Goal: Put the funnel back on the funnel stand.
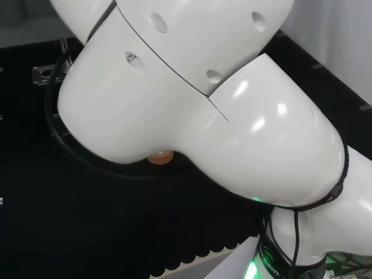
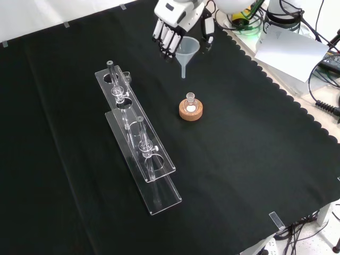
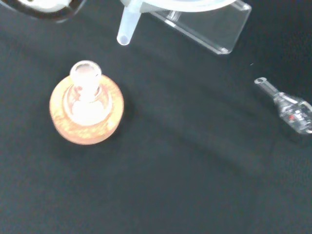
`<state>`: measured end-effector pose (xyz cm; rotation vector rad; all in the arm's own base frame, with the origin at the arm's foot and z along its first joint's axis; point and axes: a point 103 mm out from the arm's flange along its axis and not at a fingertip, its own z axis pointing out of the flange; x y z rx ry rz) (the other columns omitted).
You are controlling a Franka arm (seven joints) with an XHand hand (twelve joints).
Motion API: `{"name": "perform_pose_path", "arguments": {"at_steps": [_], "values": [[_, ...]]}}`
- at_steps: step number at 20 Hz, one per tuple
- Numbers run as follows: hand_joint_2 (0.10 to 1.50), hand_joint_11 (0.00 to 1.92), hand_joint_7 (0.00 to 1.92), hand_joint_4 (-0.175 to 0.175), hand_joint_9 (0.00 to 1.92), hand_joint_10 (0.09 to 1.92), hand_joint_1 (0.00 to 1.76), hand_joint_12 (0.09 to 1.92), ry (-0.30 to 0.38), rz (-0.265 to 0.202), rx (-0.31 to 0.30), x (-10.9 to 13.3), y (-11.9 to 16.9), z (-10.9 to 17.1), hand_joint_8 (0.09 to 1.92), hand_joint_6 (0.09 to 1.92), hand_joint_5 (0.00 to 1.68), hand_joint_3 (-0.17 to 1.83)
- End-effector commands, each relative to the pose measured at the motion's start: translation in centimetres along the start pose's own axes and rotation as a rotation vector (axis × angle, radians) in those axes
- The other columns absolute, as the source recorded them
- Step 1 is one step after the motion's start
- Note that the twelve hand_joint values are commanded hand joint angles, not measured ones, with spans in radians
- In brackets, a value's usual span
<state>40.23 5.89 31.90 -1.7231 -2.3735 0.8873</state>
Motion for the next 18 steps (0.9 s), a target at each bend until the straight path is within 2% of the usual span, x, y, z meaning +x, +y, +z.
{"name": "perform_pose_path", "arguments": {"at_steps": [1, 10, 14, 18], "values": [[0.71, 0.56, 0.50, -0.006, 0.88, 0.42, 0.80, 1.30, 0.011, 0.064, -0.045, -3.3, -0.6, -2.2, 0.60, 0.59, 0.64, 0.59], [0.71, 0.56, 0.51, -0.005, 0.88, 0.42, 0.80, 1.31, 0.049, 0.135, -0.112, -9.0, 0.3, -5.9, 0.60, 0.60, 0.65, 0.59], [0.71, 0.56, 0.52, -0.005, 0.87, 0.42, 0.80, 1.31, 0.047, 0.130, -0.136, -10.5, 1.8, -7.7, 0.60, 0.60, 0.65, 0.59], [0.71, 0.56, 0.52, -0.005, 0.87, 0.42, 0.80, 1.30, 0.037, 0.107, -0.143, -10.9, 4.0, -8.6, 0.60, 0.61, 0.65, 0.59]]}}
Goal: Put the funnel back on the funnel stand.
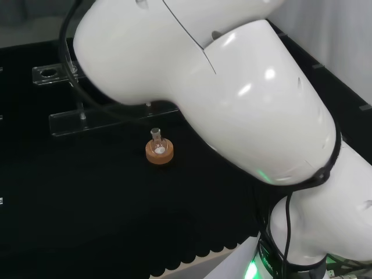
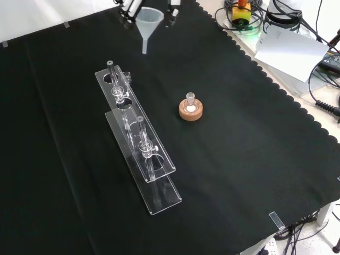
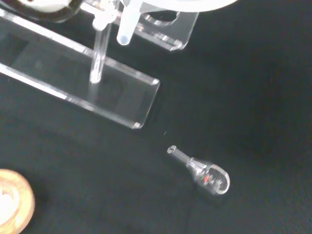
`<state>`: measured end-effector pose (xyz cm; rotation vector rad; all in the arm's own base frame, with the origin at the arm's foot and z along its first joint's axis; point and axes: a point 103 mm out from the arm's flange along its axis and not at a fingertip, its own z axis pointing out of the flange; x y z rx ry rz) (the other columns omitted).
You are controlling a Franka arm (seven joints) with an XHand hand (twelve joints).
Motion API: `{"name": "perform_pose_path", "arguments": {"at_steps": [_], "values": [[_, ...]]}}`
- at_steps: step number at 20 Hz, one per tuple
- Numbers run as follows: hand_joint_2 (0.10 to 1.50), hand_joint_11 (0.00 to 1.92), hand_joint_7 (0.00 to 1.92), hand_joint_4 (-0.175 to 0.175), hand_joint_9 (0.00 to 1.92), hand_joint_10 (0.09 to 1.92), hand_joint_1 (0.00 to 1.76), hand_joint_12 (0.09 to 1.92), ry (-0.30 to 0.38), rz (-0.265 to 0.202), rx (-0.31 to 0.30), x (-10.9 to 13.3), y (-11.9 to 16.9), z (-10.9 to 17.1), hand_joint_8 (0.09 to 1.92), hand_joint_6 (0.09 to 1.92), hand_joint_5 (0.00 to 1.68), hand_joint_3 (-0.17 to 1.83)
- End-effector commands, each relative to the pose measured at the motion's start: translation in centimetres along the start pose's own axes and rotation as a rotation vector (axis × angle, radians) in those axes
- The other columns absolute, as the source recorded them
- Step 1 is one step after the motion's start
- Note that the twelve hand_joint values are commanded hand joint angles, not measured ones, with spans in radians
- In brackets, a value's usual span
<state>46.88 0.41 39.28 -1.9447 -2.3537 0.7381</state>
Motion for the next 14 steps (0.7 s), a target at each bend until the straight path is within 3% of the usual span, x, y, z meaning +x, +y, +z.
{"name": "perform_pose_path", "arguments": {"at_steps": [1, 14], "values": [[0.71, 0.56, 0.52, -0.005, 0.87, 0.42, 0.80, 1.30, 0.002, -0.033, -0.022, -1.1, 4.1, -1.8, 0.60, 0.61, 0.65, 0.59], [0.71, 0.57, 0.52, -0.006, 0.87, 0.43, 0.80, 1.30, 0.001, -0.055, 0.019, -0.9, 9.3, 0.3, 0.60, 0.62, 0.64, 0.59]]}}
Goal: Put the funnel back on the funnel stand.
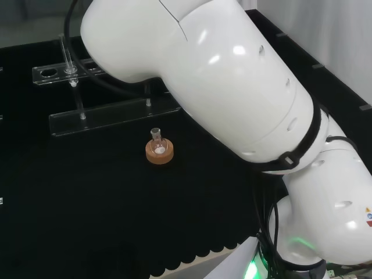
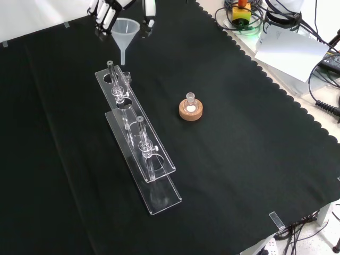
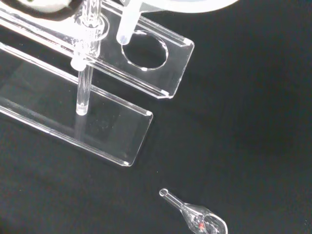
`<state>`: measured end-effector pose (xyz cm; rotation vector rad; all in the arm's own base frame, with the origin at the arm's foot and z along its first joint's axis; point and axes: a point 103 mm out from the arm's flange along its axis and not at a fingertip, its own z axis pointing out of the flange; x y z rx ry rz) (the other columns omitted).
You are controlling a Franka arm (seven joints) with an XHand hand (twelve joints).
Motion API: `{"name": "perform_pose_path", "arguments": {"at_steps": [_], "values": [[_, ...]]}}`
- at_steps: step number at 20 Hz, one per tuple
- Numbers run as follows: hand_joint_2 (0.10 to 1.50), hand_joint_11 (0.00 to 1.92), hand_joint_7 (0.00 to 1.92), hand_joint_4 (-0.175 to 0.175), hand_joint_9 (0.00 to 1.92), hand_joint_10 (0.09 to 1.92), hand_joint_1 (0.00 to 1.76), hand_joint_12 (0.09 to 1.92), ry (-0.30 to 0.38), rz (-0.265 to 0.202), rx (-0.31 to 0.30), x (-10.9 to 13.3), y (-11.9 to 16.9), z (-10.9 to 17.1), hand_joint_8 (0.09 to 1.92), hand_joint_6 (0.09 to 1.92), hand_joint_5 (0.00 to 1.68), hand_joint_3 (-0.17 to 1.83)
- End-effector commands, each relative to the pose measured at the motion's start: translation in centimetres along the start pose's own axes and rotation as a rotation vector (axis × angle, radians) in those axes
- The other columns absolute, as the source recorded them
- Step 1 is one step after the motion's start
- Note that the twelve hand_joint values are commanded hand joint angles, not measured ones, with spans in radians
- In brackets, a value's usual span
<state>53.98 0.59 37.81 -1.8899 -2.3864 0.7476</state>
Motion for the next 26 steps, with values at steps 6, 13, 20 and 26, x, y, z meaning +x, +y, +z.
{"name": "perform_pose_path", "arguments": {"at_steps": [6, 13, 20, 26], "values": [[0.71, 0.57, 0.52, -0.006, 0.87, 0.43, 0.80, 1.30, 0.011, -0.009, 0.028, -0.7, 3.1, 2.1, 0.60, 0.62, 0.64, 0.59], [0.71, 0.57, 0.52, -0.006, 0.86, 0.43, 0.80, 1.30, 0.011, -0.012, 0.014, -0.8, 4.2, 2.8, 0.60, 0.62, 0.64, 0.60], [0.71, 0.57, 0.51, -0.006, 0.86, 0.43, 0.81, 1.30, 0.000, -0.015, 0.025, -1.0, 5.2, 3.3, 0.60, 0.62, 0.64, 0.60], [0.71, 0.57, 0.51, -0.007, 0.85, 0.43, 0.81, 1.30, -0.008, -0.014, 0.040, -1.3, 6.3, 4.4, 0.60, 0.62, 0.64, 0.60]]}}
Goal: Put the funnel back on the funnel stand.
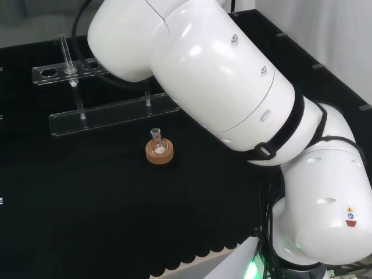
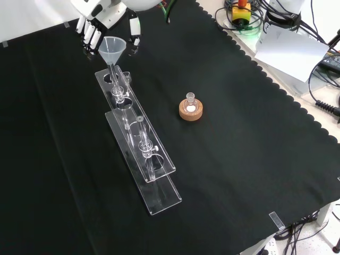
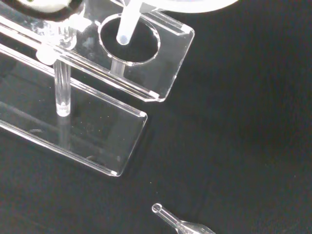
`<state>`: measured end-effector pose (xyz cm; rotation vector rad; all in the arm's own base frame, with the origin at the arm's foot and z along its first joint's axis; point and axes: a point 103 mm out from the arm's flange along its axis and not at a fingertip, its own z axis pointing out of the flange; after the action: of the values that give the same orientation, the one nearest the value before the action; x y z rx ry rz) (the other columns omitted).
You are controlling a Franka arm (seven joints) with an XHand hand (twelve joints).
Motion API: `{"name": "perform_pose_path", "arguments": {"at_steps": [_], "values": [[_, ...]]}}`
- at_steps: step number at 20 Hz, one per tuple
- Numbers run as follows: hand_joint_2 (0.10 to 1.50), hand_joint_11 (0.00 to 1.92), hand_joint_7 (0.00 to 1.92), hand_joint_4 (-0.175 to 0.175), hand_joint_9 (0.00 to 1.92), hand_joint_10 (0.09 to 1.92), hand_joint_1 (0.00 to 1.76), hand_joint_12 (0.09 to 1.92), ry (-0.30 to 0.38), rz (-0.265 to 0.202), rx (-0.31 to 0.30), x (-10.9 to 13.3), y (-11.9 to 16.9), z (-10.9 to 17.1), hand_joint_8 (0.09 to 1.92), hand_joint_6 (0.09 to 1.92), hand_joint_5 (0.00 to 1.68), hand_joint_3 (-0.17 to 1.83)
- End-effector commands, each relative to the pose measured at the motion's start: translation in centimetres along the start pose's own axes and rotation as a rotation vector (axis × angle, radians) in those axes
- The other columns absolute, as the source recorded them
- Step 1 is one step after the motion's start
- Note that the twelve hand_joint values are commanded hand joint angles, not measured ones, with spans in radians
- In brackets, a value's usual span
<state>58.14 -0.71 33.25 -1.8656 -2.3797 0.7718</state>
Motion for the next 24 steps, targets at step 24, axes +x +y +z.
{"name": "perform_pose_path", "arguments": {"at_steps": [24], "values": [[0.70, 0.23, 0.05, -0.031, 0.36, 0.61, 0.76, 1.44, 0.023, 0.000, 0.075, -0.3, 2.1, 3.2, 0.61, 0.09, 0.30, 0.59]]}}
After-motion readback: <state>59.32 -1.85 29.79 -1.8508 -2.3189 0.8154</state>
